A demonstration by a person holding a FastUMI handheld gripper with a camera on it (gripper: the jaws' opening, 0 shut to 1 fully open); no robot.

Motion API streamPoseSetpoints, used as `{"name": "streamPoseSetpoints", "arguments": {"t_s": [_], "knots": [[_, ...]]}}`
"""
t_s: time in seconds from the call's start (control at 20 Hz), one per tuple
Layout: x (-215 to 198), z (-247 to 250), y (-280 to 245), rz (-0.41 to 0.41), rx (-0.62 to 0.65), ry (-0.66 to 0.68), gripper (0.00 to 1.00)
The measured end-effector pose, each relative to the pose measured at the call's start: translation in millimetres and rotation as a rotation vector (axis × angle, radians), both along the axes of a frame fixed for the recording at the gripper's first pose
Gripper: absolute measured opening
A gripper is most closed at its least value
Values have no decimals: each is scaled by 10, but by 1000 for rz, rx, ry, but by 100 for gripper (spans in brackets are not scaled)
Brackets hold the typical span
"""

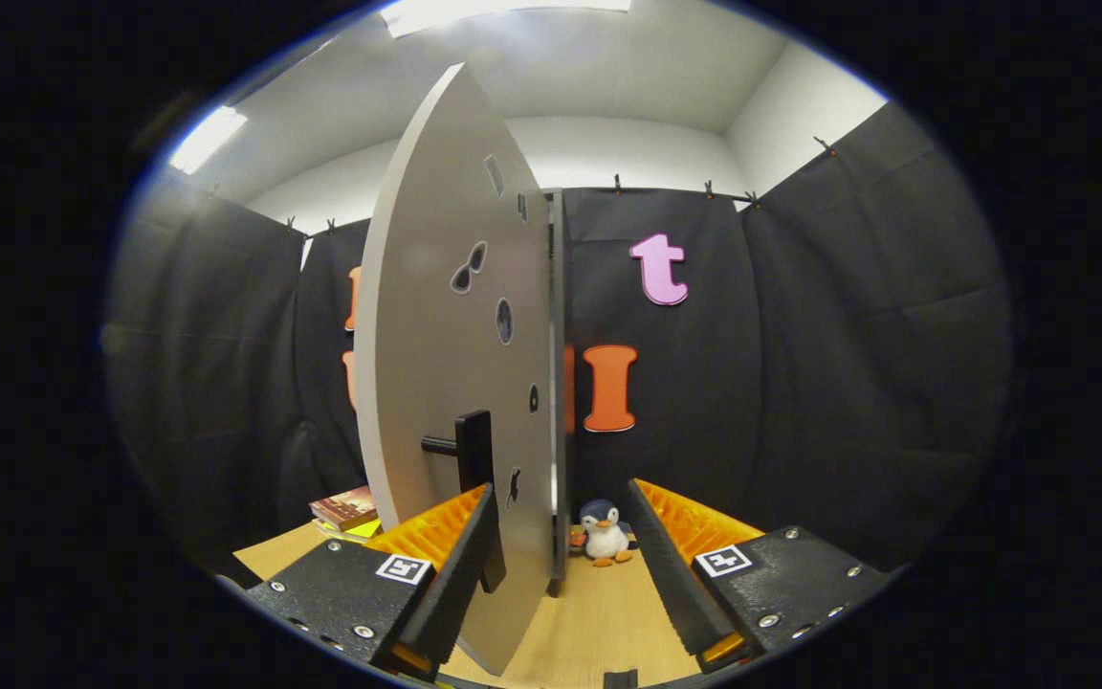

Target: Open the shoe cabinet door, grab the shoes and put them into the shoe cabinet, then close the shoe cabinet door.

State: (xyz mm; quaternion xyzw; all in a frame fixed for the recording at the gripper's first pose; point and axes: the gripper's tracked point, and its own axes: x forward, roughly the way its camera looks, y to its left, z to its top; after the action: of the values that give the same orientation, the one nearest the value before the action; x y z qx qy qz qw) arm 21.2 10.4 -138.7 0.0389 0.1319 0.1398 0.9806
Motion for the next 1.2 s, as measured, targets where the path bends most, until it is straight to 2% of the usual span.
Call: {"name": "streamPoseSetpoints", "arguments": {"t_s": [0.2,0.9,1.2], "knots": [[-60,-28,294,64,24,1,86],[235,-98,1636,255,61,30,89],[472,-306,2292,274,-66,28,93]]}}
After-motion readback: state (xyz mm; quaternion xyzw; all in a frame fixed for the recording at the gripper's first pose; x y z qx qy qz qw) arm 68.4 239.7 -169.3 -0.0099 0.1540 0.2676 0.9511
